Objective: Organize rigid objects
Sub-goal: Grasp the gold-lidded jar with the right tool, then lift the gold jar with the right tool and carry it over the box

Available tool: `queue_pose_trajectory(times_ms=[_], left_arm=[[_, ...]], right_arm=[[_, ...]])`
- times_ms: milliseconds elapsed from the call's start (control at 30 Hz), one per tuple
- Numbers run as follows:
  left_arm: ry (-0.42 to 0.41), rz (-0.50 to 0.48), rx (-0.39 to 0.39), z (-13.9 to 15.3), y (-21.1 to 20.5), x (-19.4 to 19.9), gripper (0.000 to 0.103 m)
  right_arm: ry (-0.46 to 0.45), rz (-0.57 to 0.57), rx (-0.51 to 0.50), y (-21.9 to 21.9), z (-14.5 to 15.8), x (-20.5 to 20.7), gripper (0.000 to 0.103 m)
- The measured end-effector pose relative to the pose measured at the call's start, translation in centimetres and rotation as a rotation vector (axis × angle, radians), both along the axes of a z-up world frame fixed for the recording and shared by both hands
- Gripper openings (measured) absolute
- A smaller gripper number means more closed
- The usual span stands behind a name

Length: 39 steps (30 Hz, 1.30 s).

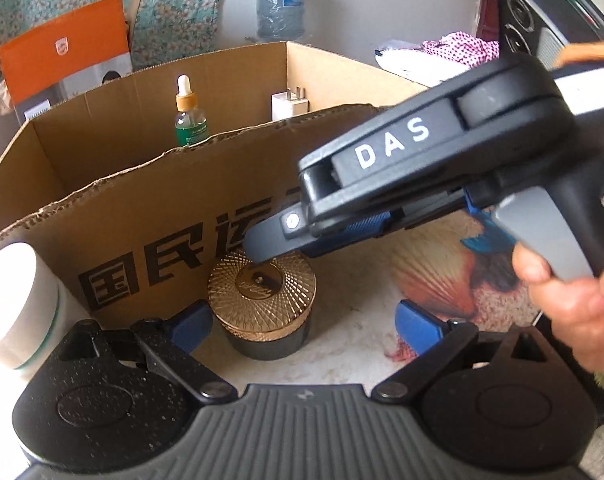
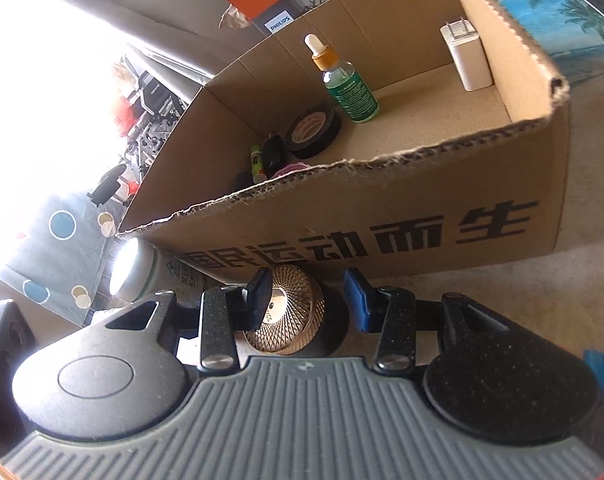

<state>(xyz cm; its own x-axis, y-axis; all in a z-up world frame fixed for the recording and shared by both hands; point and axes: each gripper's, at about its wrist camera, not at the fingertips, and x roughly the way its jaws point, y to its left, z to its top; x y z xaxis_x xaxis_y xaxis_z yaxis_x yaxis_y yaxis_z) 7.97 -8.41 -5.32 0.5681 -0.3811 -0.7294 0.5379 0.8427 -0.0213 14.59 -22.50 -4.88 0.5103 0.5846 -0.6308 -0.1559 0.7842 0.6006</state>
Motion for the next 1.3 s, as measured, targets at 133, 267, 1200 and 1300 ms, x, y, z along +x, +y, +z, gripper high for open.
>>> queue_pose_trajectory(times_ms=[133, 267, 1200, 1300], left_arm=[[0.019, -0.017, -0.041, 0.2, 0.0, 0.1, 0.097], [0.016, -0.052, -0.036, 0.1, -0.9, -0.5, 0.097], [0.110, -0.015, 0.025, -0.5, -3.2, 0.5, 0.058], [0.112, -0.010, 0.033, -0.5, -3.5, 0.6, 0.057]], right_arm=[[0.003, 0.014, 0.020, 0.2, 0.0, -0.4, 0.041], [0.001, 0.005, 0.001, -0.4, 0.2, -1.2, 0.041], [0.056, -0.117, 0.041, -4.0, -0.6, -5.2, 0.044], [0.060, -0.121, 0.047, -4.0, -0.8, -5.2, 0.041]])
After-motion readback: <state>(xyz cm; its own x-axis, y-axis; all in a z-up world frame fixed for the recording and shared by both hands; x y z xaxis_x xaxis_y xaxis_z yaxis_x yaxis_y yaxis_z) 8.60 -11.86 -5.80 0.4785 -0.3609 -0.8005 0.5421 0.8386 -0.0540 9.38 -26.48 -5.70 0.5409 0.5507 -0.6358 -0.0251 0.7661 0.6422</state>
